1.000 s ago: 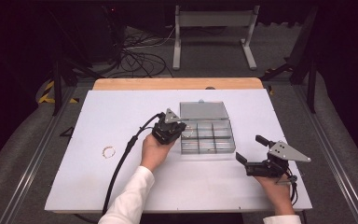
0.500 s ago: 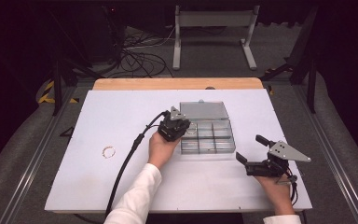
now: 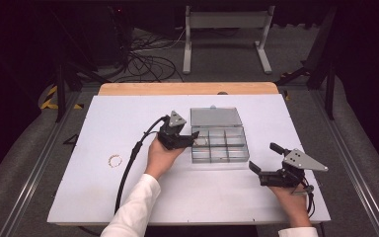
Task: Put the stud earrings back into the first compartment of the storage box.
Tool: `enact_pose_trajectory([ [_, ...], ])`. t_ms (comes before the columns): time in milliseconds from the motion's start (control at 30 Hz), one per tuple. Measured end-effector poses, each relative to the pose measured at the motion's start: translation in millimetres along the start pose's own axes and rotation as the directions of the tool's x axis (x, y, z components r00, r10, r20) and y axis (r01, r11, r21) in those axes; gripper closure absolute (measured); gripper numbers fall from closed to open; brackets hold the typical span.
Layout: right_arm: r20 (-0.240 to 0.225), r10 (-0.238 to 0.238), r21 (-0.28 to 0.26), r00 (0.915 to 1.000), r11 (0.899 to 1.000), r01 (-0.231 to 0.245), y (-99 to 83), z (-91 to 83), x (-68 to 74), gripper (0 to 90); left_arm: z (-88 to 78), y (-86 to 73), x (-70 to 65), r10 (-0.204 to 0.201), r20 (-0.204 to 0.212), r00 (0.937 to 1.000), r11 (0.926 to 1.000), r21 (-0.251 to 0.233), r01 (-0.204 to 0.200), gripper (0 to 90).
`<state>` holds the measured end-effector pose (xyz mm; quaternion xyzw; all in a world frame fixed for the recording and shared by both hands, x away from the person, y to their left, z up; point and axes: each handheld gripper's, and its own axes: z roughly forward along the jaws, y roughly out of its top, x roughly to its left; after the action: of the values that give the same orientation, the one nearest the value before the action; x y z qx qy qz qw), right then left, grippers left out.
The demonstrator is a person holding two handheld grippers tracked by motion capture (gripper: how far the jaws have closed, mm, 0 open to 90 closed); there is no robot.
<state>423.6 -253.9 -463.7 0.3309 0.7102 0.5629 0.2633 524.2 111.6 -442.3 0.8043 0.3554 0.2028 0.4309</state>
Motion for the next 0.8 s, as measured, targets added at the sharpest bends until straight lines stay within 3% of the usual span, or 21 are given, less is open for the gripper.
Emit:
enact_pose_trajectory([
  [300, -0.012, 0.019, -0.008, 0.9998, 1.000, -0.019, -0.7, 0.4, -0.6, 0.0, -28.9, -9.4, 12.0, 0.005, -0.053, 0.9986, 0.9999, -0.013, -0.005, 17.2],
  [800, -0.006, 0.003, 0.005, 1.0000, 1.000, -0.003, -1.4, 2.4, 1.0, 0.0, -65.1, -27.7, 31.4, -0.012, -0.088, 0.9960, 0.9993, -0.036, 0.009, 12.6],
])
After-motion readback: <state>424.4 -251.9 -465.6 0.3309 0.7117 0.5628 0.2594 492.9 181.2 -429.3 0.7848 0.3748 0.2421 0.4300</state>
